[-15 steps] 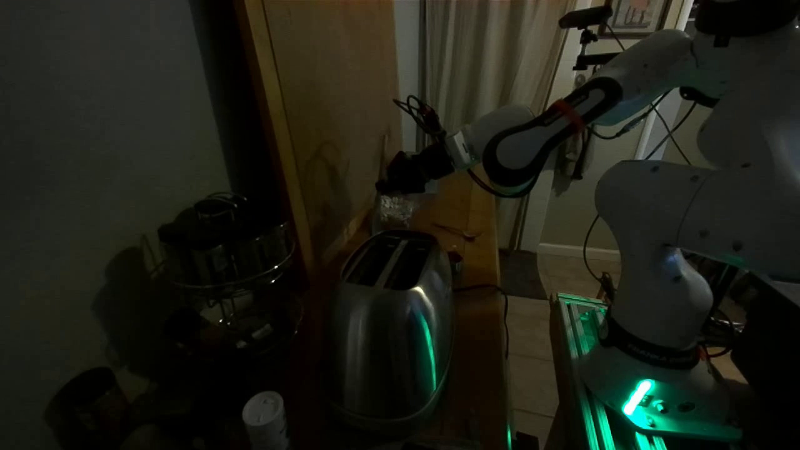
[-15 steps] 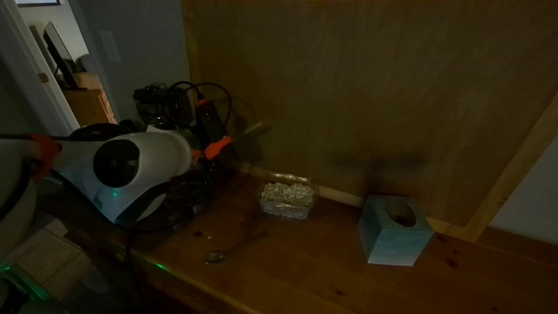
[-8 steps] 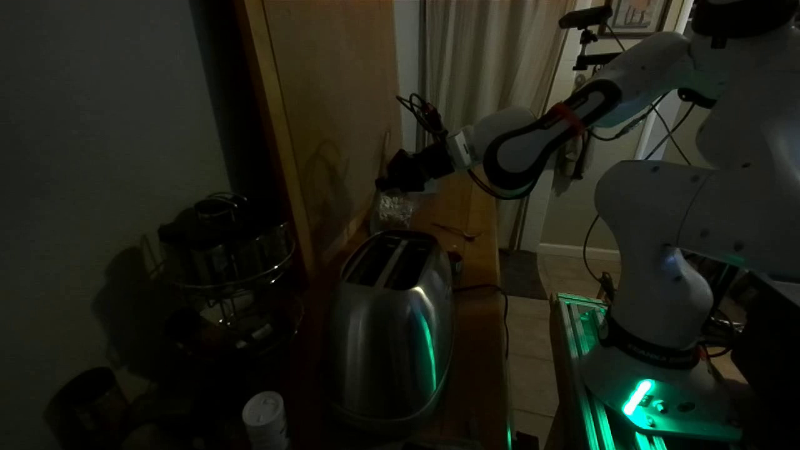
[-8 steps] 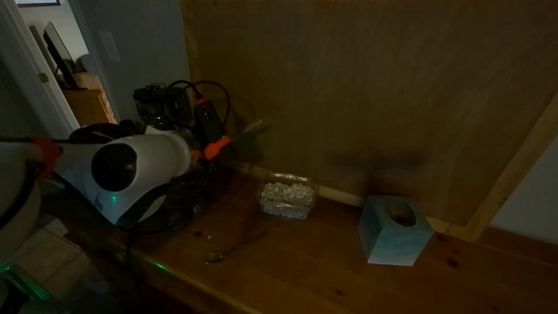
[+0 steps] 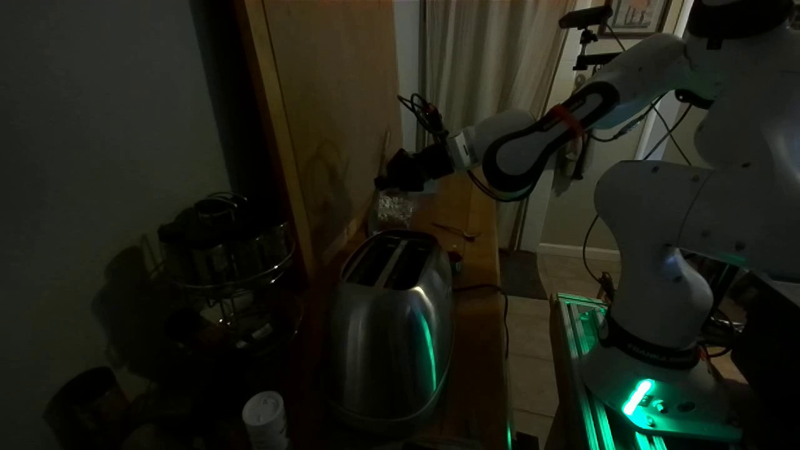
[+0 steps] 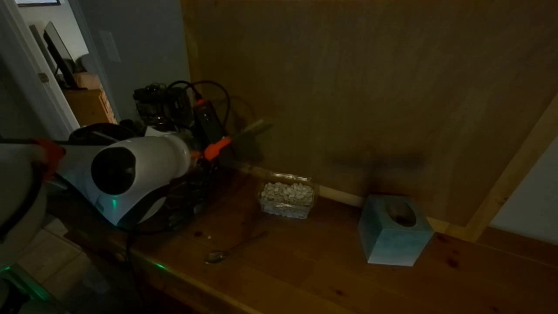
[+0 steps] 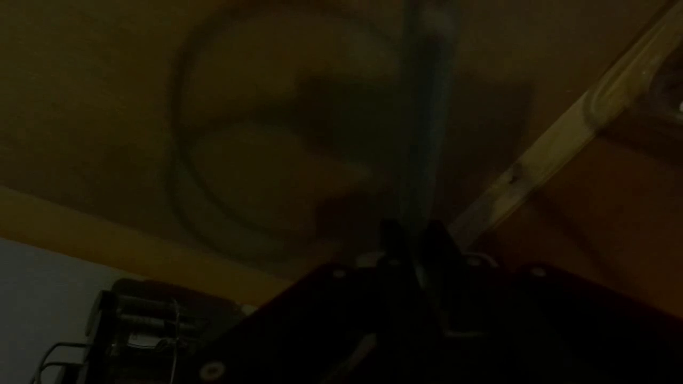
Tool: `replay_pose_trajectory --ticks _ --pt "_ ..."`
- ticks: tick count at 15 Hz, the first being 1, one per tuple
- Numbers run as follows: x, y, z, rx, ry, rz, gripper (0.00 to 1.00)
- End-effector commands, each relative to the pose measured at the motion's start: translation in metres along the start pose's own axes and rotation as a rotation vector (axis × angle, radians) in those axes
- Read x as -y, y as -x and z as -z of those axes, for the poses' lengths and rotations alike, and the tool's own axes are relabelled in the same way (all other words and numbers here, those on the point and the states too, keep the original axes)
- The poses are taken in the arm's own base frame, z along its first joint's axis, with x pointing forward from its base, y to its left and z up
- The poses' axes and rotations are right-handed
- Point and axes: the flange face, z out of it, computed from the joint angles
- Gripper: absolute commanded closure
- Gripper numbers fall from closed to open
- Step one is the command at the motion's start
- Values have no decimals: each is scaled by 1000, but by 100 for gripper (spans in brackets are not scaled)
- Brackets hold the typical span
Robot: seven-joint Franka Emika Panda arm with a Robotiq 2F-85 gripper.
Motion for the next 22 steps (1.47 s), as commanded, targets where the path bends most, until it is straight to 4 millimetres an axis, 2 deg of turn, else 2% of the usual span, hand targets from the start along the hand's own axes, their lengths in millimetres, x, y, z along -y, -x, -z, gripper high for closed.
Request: replay_pose_trajectory --ticks 1,4,7,8,9,10,13,22 --pt "-4 -5 -4 -57 27 -77 96" --pt "-4 -4 -1 -23 58 -18 96" --pt "-6 -3 -1 -29 62 -36 96" --pt "-8 -4 -2 -55 62 -93 96" --pt "-5 1 3 23 68 -3 96" --pt "-7 -2 0 -29 69 -37 96" --pt "-5 1 3 20 71 16 96" --pt "-15 18 6 68 -108 -157 96"
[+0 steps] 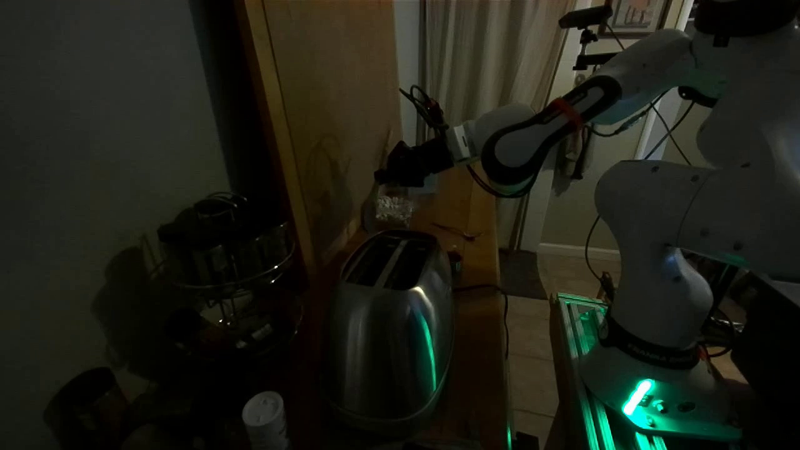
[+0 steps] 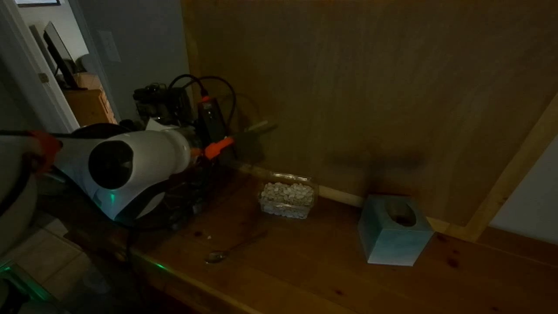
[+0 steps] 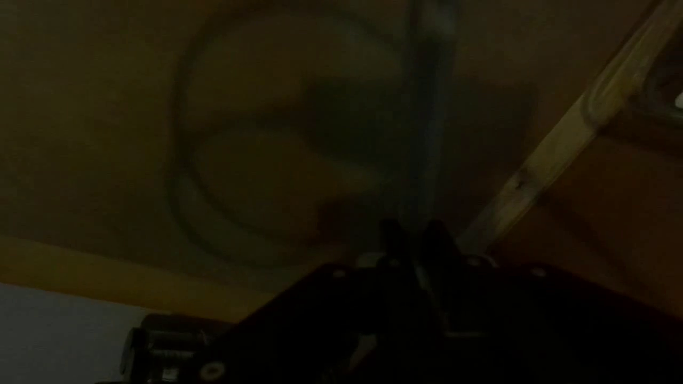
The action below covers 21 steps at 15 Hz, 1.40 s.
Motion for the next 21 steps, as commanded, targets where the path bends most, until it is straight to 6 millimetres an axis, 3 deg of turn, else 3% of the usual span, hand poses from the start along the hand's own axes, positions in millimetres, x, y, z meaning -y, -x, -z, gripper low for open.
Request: replay_pose_trajectory --ticks 1,6,14,21 --pt "-9 9 1 73 -141 -77 96" --pt "-10 13 -1 135 -319 -169 96" --pt "11 10 -14 124 -629 -409 96" --pt "-20 26 -7 149 -625 -614 96"
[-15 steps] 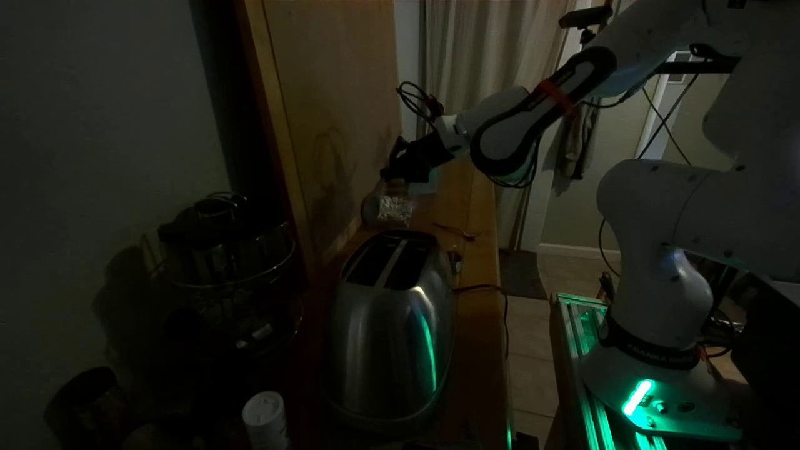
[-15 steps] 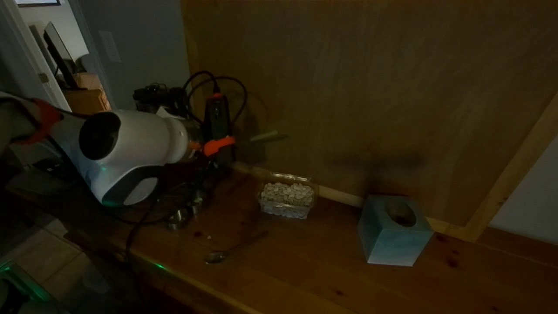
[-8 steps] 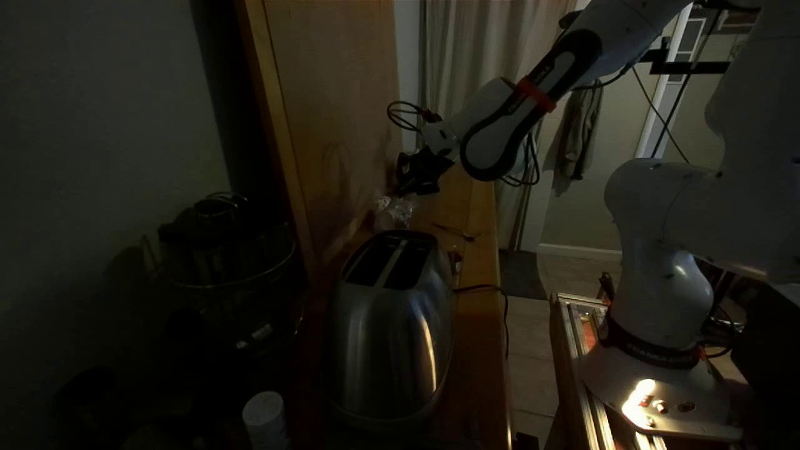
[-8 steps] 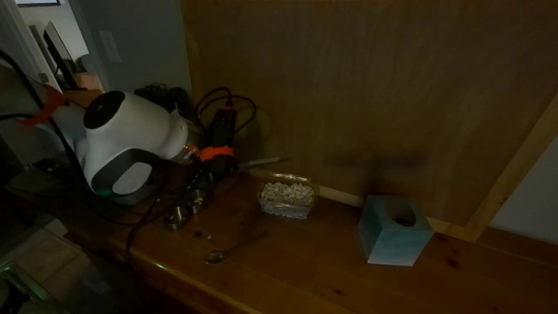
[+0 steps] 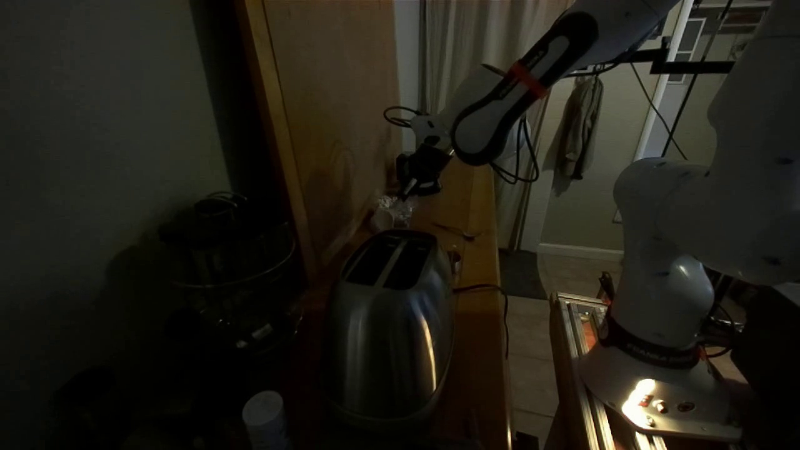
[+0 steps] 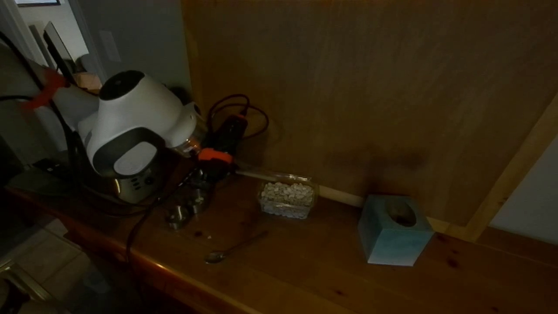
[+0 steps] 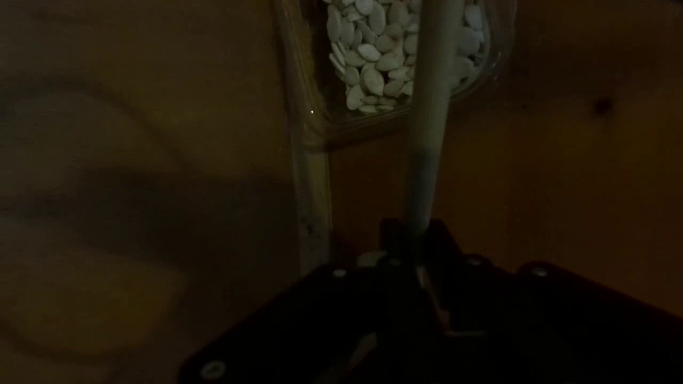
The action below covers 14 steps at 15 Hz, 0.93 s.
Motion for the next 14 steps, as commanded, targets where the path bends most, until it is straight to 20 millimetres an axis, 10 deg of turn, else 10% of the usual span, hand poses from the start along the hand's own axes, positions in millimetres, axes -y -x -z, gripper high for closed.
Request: replay_pose_trajectory --ticks 1,7,14 --pt "-11 6 12 3 -24 -86 96" --pt "-4 14 12 8 -136 -151 85" --pt "-6 27 -1 64 -187 -353 96"
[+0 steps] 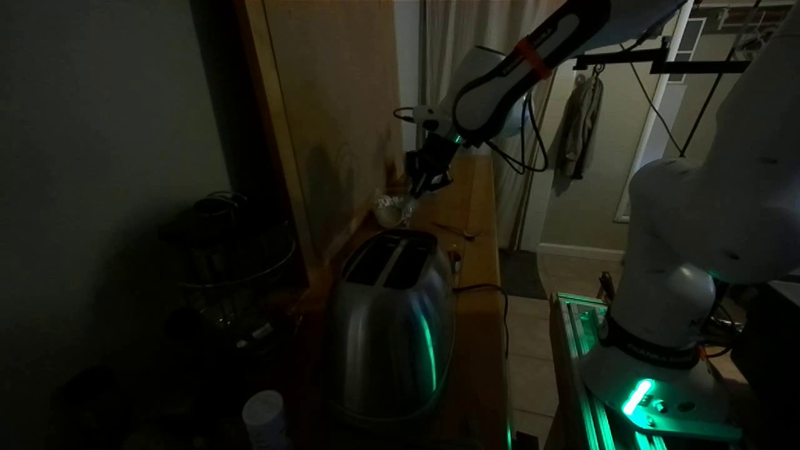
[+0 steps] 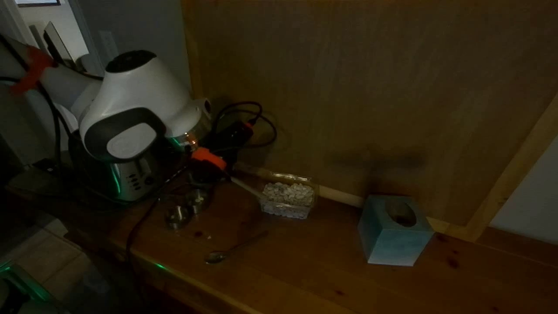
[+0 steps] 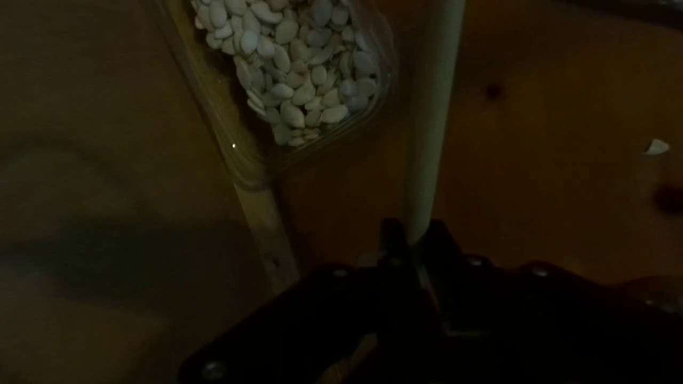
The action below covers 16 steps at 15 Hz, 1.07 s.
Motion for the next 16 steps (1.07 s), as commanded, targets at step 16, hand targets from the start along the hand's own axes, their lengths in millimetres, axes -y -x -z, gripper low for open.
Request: replay_pose_trajectory --ticks 16 --pt "-12 37 -72 35 -194 -592 96"
